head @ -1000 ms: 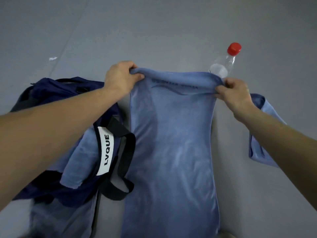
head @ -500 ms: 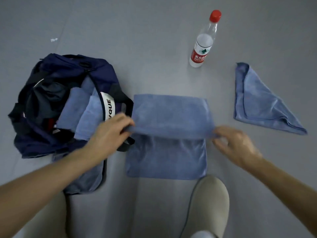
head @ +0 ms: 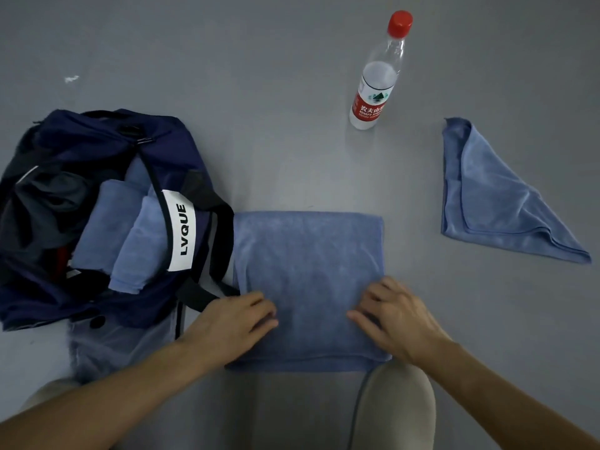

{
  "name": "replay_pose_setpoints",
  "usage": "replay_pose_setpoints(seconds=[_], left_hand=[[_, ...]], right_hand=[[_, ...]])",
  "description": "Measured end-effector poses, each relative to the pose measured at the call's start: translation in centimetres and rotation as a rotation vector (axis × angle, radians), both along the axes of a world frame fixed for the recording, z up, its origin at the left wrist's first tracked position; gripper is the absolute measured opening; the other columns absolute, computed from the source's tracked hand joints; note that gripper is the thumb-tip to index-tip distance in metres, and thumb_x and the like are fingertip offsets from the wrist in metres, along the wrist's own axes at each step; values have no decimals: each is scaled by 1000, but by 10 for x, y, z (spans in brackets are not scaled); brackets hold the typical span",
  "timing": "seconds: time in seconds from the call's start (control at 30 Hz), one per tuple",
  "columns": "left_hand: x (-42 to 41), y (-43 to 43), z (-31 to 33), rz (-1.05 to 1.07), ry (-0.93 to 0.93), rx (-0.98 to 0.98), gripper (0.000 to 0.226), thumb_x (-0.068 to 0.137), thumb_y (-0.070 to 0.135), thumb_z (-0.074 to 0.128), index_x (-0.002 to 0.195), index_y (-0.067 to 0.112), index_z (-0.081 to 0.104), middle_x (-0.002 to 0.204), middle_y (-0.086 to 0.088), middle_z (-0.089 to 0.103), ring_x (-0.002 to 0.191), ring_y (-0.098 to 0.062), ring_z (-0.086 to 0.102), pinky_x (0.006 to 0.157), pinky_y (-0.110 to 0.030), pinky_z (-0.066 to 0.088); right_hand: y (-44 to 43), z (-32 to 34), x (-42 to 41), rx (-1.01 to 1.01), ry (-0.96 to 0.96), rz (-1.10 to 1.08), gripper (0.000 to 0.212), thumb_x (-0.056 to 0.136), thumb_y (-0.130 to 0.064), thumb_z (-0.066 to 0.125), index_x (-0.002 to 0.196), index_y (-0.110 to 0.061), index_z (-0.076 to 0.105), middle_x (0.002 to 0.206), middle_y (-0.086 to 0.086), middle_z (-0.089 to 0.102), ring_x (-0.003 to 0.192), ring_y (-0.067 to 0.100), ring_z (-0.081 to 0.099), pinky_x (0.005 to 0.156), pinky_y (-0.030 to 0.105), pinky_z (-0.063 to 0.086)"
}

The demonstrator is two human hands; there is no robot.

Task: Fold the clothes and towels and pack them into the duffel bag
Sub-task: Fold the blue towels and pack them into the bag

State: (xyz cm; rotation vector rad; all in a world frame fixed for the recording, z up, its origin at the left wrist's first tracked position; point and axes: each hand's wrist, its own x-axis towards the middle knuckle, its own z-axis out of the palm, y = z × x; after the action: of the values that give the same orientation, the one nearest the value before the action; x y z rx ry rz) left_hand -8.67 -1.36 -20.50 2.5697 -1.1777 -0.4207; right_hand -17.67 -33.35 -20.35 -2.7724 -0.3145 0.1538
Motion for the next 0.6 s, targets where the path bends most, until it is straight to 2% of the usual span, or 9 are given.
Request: replay_pose_setpoints(seconds=[0.07, 0.13, 0.17, 0.2, 0.27, 0.3, 0.37, 0.47, 0.6], left_hand=[[19, -25, -7, 124, -28, -85, 23, 101, 35, 47, 107, 26, 67, 99, 10, 61, 75, -14, 64, 60, -29, 53], [41, -43, -25, 248, -15, -55, 36, 101, 24, 53, 136, 17, 59, 134, -2, 58, 115, -23, 61, 95, -35, 53], [50, -49, -35, 278, -6, 10, 50, 102, 25, 53, 149, 12, 45, 152, -11, 45, 136, -31, 47, 112, -42, 39], [57, -53, -44, 288, -2, 89, 60, 103, 31, 48, 157, 11, 29, 163, -16, 24, 149, -37, 26, 121, -45, 19], [72, -63, -57, 277, 17, 210, 68, 103, 50, 22, 160, 21, 0, 167, -12, -11, 154, -34, -9, 120, -46, -11], [81, -69, -61, 269, 15, 220, 70, 99, 56, 11, 160, 25, -6, 166, -9, -17, 153, -33, -16, 119, -47, -17], [104, -83, -61, 261, -5, 231, 72, 96, 60, 5, 160, 28, -5, 167, -9, -16, 153, -33, -15, 119, -50, -15], [144, -97, -60, 251, -32, 279, 68, 103, 56, 21, 160, 28, -4, 167, -12, -15, 154, -34, -12, 122, -52, -8], [141, -98, -54, 144, -171, 150, 64, 103, 43, 39, 159, 17, 23, 166, -18, 13, 153, -37, 12, 123, -55, 10]], right_hand=[[12, -16, 13, -17, 10, -71, 45, 100, -47, 41, 124, -19, 67, 127, 5, 61, 116, 29, 58, 96, 43, 54], [19, -34, 27, -101, 104, -112, 60, 102, -51, 33, 151, -17, 41, 158, 10, 35, 146, 33, 32, 117, 46, 33], [20, -43, 33, -143, 132, -132, 66, 102, -55, 29, 156, -18, 30, 163, 9, 24, 151, 33, 20, 120, 46, 25], [19, -49, 40, -180, 148, -150, 70, 101, -59, 27, 158, -18, 23, 165, 8, 18, 152, 33, 13, 122, 47, 19], [13, -56, 54, -230, 151, -164, 75, 99, -64, 23, 159, -19, 18, 166, 7, 14, 153, 31, 6, 123, 49, 13], [9, -58, 61, -245, 144, -158, 76, 99, -65, 21, 159, -19, 17, 166, 7, 14, 153, 30, 5, 123, 49, 11], [-3, -60, 80, -278, 126, -152, 77, 98, -67, 18, 159, -19, 19, 166, 7, 16, 153, 30, 7, 123, 49, 12], [-19, -61, 113, -307, 102, -192, 78, 97, -66, 21, 158, -17, 24, 164, 10, 21, 152, 33, 15, 121, 51, 16], [-13, -61, 106, -288, 59, -151, 74, 99, -59, 29, 157, -14, 28, 164, 13, 22, 151, 35, 18, 120, 56, 21]])
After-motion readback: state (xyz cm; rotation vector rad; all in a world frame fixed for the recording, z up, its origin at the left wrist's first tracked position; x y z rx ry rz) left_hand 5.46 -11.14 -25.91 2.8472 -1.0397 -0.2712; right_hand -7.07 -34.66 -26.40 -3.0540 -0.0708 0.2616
